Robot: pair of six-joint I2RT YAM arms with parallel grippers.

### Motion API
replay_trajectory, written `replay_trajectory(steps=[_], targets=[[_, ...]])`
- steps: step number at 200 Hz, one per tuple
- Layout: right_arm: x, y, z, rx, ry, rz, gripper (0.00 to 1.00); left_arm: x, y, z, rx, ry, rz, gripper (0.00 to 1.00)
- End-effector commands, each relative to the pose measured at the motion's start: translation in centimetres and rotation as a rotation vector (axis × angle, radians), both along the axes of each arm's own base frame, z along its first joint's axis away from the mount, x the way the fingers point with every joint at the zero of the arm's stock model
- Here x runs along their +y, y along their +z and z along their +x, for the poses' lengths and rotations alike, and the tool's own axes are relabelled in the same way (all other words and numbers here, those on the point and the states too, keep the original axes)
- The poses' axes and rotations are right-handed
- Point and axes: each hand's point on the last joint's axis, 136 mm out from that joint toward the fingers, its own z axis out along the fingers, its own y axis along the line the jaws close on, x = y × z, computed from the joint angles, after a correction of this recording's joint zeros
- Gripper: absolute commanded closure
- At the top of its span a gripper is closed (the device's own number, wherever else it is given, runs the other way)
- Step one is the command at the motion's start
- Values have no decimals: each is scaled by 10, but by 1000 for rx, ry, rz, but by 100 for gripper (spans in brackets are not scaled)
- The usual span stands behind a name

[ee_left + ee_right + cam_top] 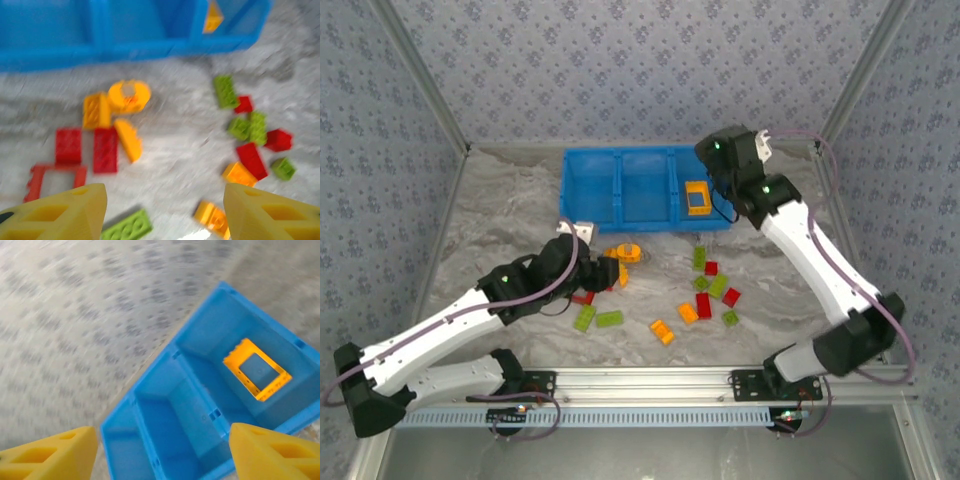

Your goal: Sort the legos into containers by color

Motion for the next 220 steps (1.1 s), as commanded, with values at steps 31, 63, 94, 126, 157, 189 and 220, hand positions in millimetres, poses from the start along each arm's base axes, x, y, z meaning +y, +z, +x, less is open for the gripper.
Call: replay_trajectory(steps=[31,63,94,126,157,189,220], targets=[[124,-43,-139,-249,953,-449,25,61,-101,-59,301,108,237,37],[163,-95,-236,-349,1233,-571,22,70,-132,-67,328,120,286,37],[169,-128,-254,-266,1240,-533,22,71,-155,-66,348,91,391,36],[172,-126,-251,-269,1201,-518,21,66,-174,-63,357,41,456,32],[173,-121,-251,-269,1198,-505,21,53,-182,-59,341,1,429,34],[167,-120,-249,-256,1175,-505,21,50,-192,-56,350,-17,449,40],[160,-117,-246,-252,1147,-500,21,52,-203,-52,387,5,436,51]])
